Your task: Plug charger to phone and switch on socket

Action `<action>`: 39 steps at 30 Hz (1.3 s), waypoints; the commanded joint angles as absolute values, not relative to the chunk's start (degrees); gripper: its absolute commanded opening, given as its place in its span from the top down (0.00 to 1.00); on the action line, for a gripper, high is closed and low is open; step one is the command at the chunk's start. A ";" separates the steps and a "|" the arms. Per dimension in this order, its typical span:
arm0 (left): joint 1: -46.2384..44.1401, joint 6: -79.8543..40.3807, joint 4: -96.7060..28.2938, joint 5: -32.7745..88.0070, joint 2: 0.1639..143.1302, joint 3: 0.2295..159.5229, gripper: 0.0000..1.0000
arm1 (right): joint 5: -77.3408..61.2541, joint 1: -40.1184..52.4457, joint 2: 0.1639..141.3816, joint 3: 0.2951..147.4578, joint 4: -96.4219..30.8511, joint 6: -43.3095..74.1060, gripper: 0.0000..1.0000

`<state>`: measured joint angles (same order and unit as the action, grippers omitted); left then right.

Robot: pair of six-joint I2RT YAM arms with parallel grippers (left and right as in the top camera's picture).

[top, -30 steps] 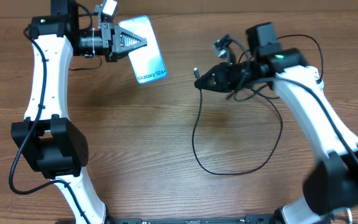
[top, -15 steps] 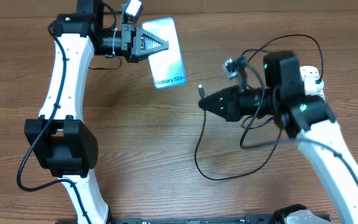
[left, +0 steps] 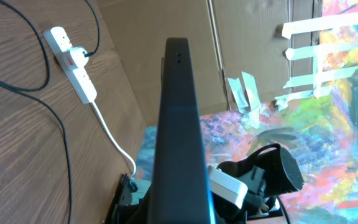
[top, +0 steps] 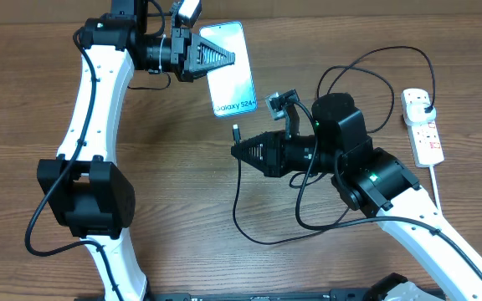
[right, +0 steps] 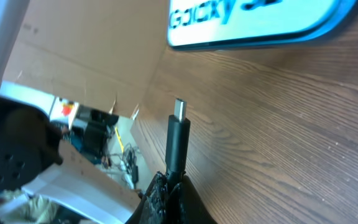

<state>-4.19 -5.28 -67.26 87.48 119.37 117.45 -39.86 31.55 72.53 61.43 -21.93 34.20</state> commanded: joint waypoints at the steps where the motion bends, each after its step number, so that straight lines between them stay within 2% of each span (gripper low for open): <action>1: -5.10 -7.18 -67.07 90.65 117.62 117.82 0.96 | -36.91 31.86 71.85 61.01 -21.30 38.35 0.96; 10: -5.96 -7.49 -66.70 90.65 117.62 117.80 0.96 | -37.69 31.70 72.03 59.90 -16.49 40.77 0.96; 18: -5.91 -7.27 -66.08 90.67 117.62 117.80 0.96 | -46.35 30.37 72.01 55.44 -7.35 40.32 0.96; 25: -5.91 -7.27 -65.76 90.67 117.62 117.80 0.96 | -51.37 26.46 71.83 54.68 -6.98 35.99 0.96; 39: -6.02 -7.31 -65.76 90.65 117.62 117.80 0.96 | -49.41 26.15 71.99 54.68 -8.73 34.50 0.96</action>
<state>-5.65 -7.14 -65.98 87.50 119.37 117.45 -49.50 26.44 72.53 54.78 -8.64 35.38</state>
